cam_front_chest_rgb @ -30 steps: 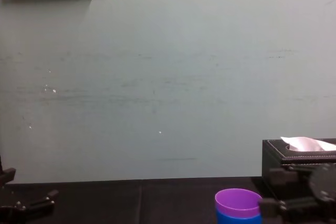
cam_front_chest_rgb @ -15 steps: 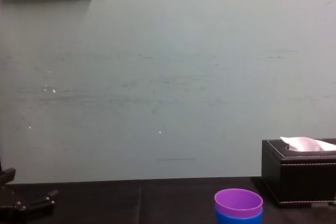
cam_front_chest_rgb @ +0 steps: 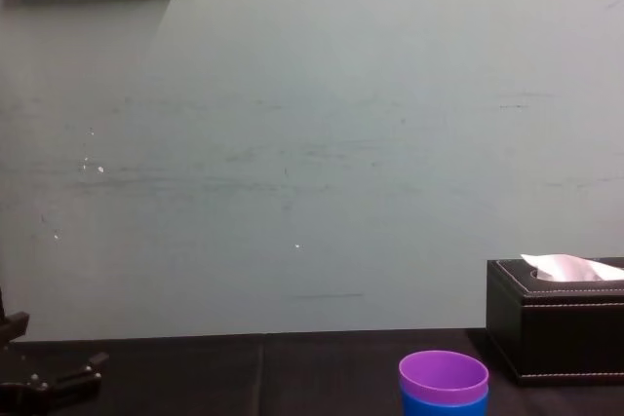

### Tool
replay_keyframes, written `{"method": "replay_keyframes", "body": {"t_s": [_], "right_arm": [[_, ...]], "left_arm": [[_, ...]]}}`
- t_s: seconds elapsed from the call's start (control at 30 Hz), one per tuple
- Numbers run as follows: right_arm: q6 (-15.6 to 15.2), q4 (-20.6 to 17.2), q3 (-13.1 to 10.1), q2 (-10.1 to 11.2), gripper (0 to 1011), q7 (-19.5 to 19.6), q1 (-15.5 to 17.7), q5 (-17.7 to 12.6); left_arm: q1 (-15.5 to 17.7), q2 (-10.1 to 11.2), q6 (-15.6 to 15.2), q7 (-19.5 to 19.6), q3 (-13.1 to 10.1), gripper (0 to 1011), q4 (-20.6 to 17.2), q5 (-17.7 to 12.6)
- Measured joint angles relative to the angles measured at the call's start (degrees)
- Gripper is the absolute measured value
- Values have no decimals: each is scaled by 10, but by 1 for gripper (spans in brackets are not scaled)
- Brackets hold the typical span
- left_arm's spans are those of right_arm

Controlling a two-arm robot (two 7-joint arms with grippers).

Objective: Stack the three plastic cups sequentially using one hand.

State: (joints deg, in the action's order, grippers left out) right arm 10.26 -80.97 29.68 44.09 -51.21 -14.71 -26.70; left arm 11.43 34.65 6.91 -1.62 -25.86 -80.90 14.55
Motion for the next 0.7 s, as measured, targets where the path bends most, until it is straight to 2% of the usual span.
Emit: {"method": "replay_keyframes", "body": {"t_s": [0.43, 0.7], "right_arm": [[-35, 7, 28, -27, 1000, -10, -16, -9], [-45, 13, 46, -41, 1000, -10, -29, -5]], "left_arm": [[0, 0, 0, 0, 0, 1011, 0, 0], [0, 0, 0, 0, 0, 1011, 0, 0]]}}
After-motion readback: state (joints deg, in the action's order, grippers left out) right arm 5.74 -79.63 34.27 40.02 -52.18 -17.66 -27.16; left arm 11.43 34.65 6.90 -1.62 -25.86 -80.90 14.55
